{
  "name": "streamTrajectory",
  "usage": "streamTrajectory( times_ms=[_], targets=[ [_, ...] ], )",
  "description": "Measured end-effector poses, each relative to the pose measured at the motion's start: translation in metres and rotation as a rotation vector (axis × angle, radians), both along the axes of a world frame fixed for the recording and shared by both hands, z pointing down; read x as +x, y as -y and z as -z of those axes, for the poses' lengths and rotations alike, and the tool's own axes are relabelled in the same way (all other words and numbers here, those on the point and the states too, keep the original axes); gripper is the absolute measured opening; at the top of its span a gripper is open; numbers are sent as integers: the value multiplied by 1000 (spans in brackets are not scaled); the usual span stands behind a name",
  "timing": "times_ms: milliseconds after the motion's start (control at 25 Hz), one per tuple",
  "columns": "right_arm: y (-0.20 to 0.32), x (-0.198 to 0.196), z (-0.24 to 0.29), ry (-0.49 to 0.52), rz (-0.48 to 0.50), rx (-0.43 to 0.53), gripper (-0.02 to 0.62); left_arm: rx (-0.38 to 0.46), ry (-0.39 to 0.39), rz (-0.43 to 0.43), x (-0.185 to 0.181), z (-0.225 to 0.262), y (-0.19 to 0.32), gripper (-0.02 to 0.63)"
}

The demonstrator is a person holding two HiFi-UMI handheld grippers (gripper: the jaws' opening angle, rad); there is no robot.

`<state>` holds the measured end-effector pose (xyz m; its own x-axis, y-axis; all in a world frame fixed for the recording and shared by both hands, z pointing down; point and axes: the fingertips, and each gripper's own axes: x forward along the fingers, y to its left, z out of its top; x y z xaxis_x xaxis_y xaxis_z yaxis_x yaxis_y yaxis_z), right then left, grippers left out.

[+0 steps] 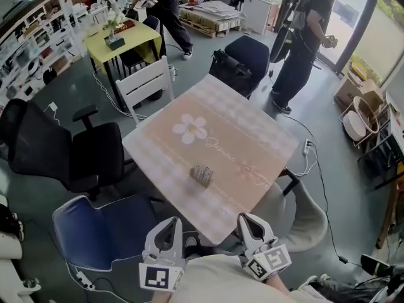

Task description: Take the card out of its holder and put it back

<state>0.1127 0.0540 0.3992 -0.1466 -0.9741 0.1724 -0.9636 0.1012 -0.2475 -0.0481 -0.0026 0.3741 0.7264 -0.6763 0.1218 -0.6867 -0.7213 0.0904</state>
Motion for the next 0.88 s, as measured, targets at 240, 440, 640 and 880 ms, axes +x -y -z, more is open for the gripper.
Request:
streamTrajectory(
  times_ms=[240,440,640,880],
  targets=[
    [5,12,1,45,63,37,2,4,4,73,4,-2,1,-2],
    [6,23,3,94,60,55,2,1,15,84,9,-2,0,-2],
    [12,31,6,147,21,58,2,-1,15,66,15,1,9,-2],
    [28,25,3,135,-5,38,2,0,13,26,15,3,28,-2]
  ],
)
